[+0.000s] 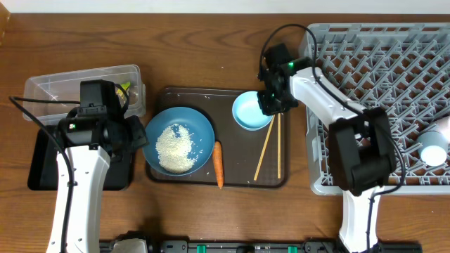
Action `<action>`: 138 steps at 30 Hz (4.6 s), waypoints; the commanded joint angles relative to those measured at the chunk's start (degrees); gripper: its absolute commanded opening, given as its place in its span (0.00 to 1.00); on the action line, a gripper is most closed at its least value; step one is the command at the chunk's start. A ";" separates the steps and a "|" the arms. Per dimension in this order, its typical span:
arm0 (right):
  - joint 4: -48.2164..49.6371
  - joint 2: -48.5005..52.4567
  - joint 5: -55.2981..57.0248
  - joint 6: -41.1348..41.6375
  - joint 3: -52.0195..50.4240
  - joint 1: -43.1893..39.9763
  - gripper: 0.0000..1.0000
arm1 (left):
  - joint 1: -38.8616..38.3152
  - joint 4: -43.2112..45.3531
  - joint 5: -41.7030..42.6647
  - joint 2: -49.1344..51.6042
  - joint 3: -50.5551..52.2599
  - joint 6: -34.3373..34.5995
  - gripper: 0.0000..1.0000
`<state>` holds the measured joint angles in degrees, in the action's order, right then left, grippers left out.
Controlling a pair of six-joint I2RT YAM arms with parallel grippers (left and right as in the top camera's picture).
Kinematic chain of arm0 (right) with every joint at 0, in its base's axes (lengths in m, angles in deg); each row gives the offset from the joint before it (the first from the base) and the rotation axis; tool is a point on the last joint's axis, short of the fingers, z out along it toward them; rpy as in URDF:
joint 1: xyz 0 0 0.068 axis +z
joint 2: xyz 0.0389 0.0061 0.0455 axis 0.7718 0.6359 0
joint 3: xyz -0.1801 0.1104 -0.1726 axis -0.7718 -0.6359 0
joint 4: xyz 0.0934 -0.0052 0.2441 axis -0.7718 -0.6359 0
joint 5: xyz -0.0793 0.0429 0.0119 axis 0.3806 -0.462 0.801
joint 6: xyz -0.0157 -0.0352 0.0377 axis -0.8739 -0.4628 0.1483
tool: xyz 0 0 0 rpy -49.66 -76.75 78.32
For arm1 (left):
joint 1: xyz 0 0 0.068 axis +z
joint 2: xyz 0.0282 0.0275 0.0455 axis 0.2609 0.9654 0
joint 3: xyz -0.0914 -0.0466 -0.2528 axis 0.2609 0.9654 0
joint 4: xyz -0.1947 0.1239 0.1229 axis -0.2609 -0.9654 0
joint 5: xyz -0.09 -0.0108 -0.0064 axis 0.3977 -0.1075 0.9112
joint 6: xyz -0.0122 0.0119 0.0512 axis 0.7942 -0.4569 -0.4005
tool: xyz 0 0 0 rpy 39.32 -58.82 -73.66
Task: Sort waste into correct bins and load items into the dishwasher rack
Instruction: 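Grasp the light-blue bowl on the tray with right gripper and lift, then carry the blue bowl into the dish rack's far corner, then lower the bowl into the rack and open the right gripper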
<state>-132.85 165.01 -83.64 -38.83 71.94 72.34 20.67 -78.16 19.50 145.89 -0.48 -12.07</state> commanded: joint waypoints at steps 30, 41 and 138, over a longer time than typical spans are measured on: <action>-4.81 -25.68 75.34 1.79 6.71 -8.50 0.01 | 0.24 -0.15 -0.44 0.02 -0.42 -0.26 0.50; -2.27 -21.70 81.61 10.54 6.49 -22.88 0.01 | 0.22 -0.17 -0.42 0.02 -0.42 -0.07 0.50; 10.62 1.75 69.35 -6.88 3.72 -20.61 0.83 | 0.24 0.48 1.25 0.02 -0.42 0.33 0.50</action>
<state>-120.66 167.74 -7.25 -50.90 75.94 51.20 20.67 -77.53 20.66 145.89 -0.48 -12.03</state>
